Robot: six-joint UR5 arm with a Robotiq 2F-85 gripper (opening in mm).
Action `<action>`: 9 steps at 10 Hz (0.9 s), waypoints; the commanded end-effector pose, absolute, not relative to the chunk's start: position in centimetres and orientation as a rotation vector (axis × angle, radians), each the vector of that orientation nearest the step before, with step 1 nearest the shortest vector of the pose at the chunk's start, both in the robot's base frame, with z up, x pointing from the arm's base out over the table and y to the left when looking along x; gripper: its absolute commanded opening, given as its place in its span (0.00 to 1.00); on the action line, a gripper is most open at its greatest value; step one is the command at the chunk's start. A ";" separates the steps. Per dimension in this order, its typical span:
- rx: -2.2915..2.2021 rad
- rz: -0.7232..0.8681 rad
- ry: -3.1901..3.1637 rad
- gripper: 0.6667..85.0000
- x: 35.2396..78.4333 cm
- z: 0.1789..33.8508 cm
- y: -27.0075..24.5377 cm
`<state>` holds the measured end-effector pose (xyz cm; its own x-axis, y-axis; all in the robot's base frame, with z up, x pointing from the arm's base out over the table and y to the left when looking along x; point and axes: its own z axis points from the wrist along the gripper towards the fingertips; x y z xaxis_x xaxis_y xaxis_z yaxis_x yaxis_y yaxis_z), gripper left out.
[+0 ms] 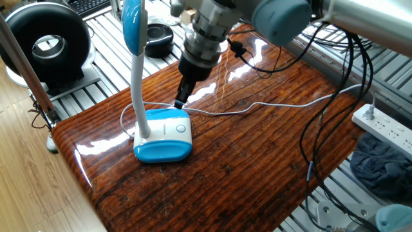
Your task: Turn on the desk lamp by pressing the button
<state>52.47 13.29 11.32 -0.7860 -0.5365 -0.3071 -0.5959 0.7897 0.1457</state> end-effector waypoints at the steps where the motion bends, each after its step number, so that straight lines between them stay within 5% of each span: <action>1: -0.882 0.357 2.717 0.00 52.5 9.7 12.8; 9: -0.827 0.372 2.653 0.00 54.1 7.8 12.8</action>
